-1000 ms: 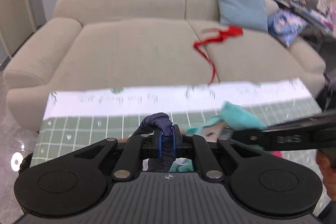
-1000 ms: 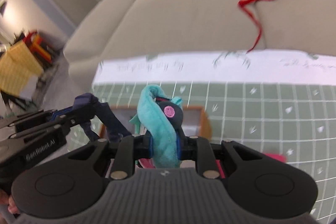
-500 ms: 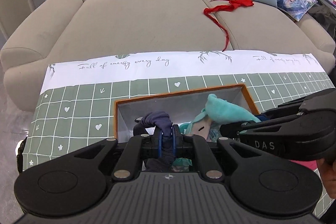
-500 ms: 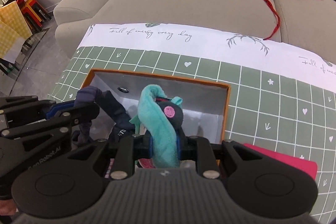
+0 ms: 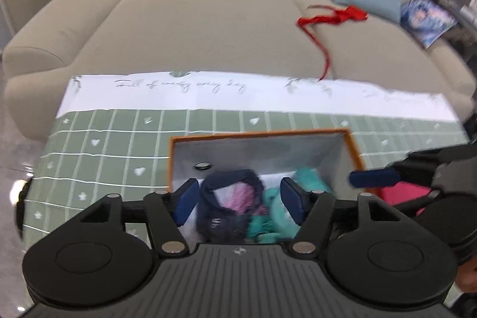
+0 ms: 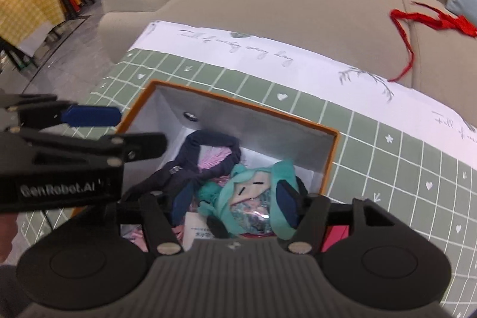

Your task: Organize soft objects

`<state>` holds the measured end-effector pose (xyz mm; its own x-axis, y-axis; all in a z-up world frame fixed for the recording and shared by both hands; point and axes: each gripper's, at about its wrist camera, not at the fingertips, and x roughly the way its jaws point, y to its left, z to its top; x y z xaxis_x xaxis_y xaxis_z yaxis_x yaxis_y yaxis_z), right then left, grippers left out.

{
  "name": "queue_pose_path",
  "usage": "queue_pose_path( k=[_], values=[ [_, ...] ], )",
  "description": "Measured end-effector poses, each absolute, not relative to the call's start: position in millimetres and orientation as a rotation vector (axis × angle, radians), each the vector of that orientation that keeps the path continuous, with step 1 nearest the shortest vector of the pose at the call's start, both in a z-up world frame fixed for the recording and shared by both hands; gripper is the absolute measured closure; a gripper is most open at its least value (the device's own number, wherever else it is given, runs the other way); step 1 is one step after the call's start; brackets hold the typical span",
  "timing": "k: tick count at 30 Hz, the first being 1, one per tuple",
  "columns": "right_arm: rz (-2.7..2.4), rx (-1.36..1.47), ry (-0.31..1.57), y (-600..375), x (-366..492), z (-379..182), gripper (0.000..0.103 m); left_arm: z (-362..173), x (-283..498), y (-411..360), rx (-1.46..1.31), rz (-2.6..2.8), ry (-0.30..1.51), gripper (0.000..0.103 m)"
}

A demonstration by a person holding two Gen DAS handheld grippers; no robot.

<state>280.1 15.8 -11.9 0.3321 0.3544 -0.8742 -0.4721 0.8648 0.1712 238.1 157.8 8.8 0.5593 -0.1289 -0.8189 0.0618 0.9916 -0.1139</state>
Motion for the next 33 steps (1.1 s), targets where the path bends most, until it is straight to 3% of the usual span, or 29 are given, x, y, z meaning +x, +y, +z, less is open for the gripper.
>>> queue_pose_path(
  k=[3,7,11,16,26,33],
  values=[
    [0.565,-0.136,1.094,18.9,273.2,-6.1,0.040,16.5,234.2,156.5,-0.071,-0.114,0.935,0.019],
    [0.580,-0.130,1.079,21.6,266.2,1.0,0.033,25.5,229.9,153.4,-0.086,-0.055,0.917,0.018],
    [0.560,-0.093,0.995,19.5,256.2,16.4,0.015,36.5,226.6,153.1,-0.146,-0.037,0.955,0.022],
    [0.544,-0.095,0.887,11.4,239.9,41.4,0.005,66.1,206.4,139.5,-0.069,0.020,0.833,0.020],
    [0.526,-0.129,0.805,-6.0,188.5,78.0,0.005,107.9,150.9,119.9,-0.093,0.110,0.700,0.018],
    [0.495,-0.113,0.771,-40.7,134.9,81.7,0.005,109.0,101.0,101.8,-0.100,0.154,0.608,0.016]
  ],
)
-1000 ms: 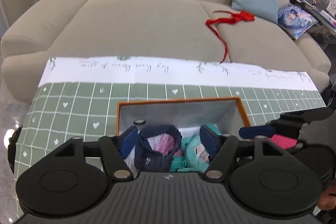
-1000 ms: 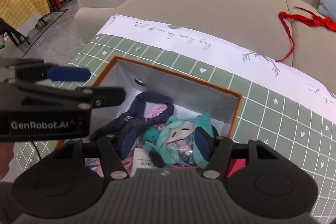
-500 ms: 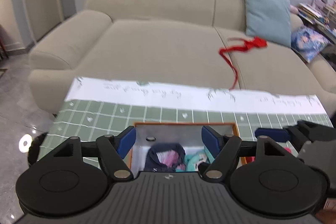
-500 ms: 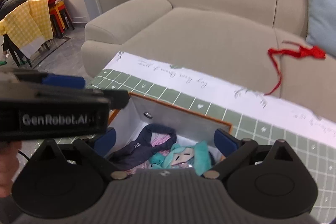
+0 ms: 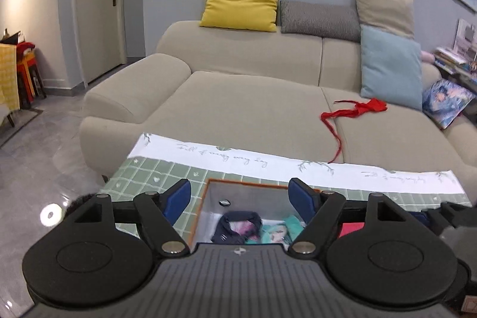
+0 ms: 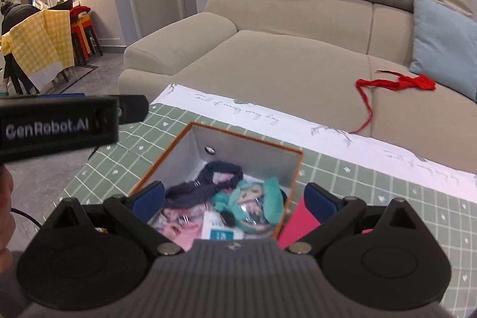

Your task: Organize soft objects

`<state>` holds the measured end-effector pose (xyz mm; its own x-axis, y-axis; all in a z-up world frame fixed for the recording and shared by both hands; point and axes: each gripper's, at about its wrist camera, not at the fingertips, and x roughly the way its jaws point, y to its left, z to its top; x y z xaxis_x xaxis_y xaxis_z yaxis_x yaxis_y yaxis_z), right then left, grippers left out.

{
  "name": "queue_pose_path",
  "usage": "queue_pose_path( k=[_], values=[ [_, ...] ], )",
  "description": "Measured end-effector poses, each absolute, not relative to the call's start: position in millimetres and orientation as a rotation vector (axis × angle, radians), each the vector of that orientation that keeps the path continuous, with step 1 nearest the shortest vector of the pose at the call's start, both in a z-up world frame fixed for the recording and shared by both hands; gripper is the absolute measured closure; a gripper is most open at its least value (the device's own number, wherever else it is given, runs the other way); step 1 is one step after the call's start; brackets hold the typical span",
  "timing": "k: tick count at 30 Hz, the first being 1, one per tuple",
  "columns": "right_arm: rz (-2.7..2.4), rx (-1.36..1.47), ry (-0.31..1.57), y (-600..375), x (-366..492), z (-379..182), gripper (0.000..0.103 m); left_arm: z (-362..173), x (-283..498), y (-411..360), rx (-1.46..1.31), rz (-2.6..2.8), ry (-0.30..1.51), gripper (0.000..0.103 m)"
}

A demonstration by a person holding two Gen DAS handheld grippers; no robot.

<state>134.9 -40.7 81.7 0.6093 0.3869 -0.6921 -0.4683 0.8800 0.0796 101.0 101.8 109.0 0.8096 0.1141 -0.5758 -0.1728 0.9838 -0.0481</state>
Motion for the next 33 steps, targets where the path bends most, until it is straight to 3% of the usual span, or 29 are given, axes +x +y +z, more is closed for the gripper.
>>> queue_pose_path(
  k=[5,12,24,33],
  values=[
    [0.399,-0.123,0.659,-72.4,88.1,74.5,0.005,91.6,72.2,77.6,-0.034,0.030,0.599,0.015],
    [0.361,-0.162,0.651,-92.8,39.7,52.1,0.005,60.3,27.8,43.4,0.004,0.074,0.573,0.015],
    [0.301,-0.092,0.641,-104.5,1.7,17.0,0.005,25.1,-8.9,53.8,-0.087,0.119,0.606,0.014],
    [0.295,-0.088,0.633,-97.9,-14.4,21.8,0.005,28.7,-26.1,53.4,-0.081,0.111,0.580,0.014]
  ],
)
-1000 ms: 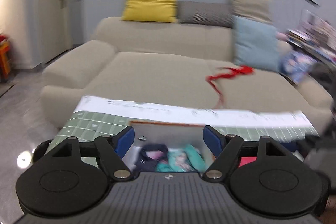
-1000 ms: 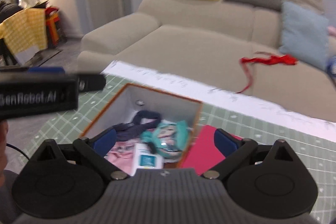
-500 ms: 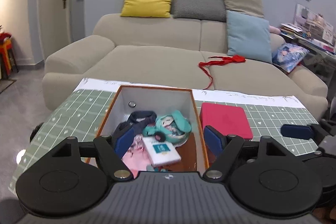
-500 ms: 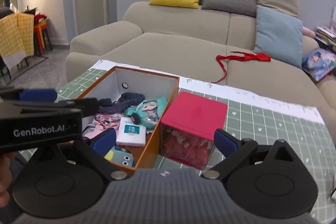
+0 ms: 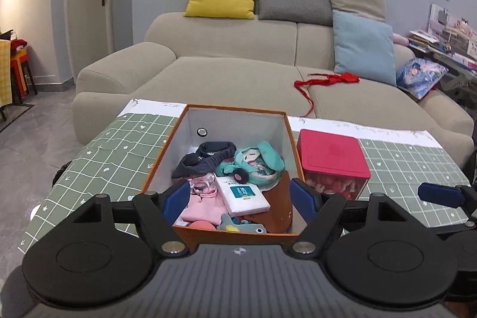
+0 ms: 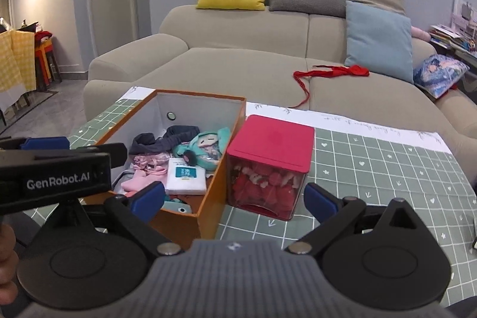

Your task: Organize soft objects

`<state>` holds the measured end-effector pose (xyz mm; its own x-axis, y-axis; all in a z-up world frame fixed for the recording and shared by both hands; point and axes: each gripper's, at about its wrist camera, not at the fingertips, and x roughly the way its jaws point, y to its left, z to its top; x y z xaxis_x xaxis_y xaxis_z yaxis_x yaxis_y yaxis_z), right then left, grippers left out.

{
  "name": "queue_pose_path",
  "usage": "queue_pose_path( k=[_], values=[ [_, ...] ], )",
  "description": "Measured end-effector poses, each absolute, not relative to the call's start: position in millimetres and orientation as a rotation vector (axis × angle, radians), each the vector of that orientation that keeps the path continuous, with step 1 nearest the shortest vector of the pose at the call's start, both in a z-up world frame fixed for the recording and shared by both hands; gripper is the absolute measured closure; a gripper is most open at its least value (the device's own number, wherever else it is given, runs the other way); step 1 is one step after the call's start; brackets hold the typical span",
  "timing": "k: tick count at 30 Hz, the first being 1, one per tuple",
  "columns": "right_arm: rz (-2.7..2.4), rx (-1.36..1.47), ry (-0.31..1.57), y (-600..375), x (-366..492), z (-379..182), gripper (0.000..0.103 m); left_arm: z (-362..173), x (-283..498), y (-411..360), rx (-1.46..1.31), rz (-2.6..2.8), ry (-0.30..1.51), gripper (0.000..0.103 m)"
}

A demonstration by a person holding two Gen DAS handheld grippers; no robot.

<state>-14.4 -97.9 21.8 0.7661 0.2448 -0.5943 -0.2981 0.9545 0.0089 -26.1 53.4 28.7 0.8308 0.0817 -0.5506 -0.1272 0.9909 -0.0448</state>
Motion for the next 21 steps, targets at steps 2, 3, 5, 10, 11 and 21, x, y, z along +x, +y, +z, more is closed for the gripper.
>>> queue_pose_path(
  k=[2,3,5,10,11,21],
  values=[
    [0.312,-0.061,0.652,-98.4,-17.1,22.3,0.005,30.8,-31.5,54.2,-0.079,0.120,0.563,0.014],
    [0.321,-0.037,0.660,-100.3,-18.3,23.1,0.005,31.2,-32.7,54.3,-0.072,0.124,0.558,0.014],
    [0.331,-0.023,0.668,-100.0,-20.9,24.2,0.005,33.5,-35.2,52.8,-0.042,0.136,0.550,0.014],
    [0.328,-0.040,0.653,-98.8,-27.0,29.6,0.005,39.1,-37.9,54.2,-0.044,0.152,0.538,0.014],
    [0.324,-0.041,0.649,-99.4,-28.5,30.4,0.005,39.3,-38.6,53.6,-0.044,0.155,0.539,0.014],
    [0.329,-0.046,0.658,-101.8,-32.6,29.1,0.005,40.1,-39.8,52.2,-0.032,0.156,0.523,0.014]
  ],
)
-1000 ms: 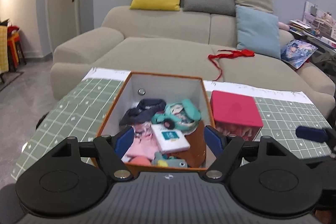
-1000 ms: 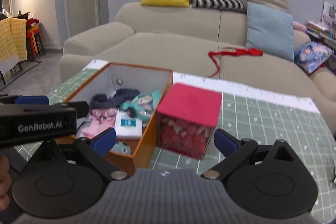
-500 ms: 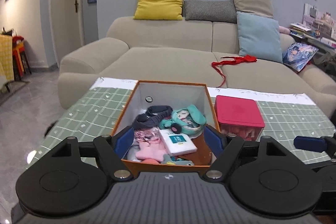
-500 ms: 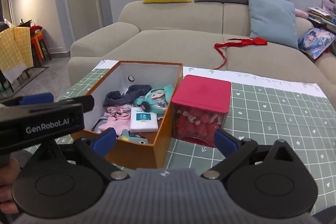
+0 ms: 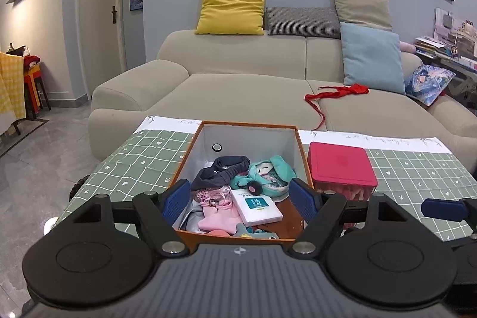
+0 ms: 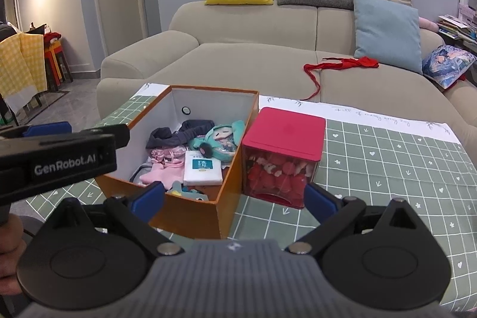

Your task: Organize soft objects

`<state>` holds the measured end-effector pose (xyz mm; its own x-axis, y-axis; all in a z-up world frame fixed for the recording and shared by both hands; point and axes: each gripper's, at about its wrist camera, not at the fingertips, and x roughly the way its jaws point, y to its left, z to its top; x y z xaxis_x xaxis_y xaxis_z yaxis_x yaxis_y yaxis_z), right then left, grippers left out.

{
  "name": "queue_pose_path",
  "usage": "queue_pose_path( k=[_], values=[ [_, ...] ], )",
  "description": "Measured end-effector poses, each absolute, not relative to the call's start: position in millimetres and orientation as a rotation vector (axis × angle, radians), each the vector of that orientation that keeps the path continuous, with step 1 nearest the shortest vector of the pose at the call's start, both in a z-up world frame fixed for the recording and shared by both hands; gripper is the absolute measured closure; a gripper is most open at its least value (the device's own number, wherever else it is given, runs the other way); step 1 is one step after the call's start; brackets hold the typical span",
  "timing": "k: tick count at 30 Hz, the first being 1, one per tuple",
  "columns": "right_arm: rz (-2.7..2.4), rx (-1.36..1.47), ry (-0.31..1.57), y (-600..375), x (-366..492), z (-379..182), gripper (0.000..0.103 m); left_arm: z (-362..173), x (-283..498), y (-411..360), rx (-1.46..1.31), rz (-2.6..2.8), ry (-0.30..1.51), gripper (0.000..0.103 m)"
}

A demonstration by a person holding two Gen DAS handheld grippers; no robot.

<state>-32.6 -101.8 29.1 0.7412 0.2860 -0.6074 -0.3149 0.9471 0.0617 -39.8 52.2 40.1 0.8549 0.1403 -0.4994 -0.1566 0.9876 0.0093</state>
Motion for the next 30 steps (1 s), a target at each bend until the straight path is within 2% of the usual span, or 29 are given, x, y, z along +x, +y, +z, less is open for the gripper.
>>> queue_pose_path(
  k=[10,30],
  values=[
    [0.289,-0.039,0.639,-117.1,-32.0,31.9,0.005,43.9,-44.0,47.8,-0.015,0.175,0.473,0.014],
    [0.299,-0.030,0.642,-118.0,-31.7,32.0,0.005,40.4,-41.5,46.0,0.001,0.164,0.493,0.014]
  ],
)
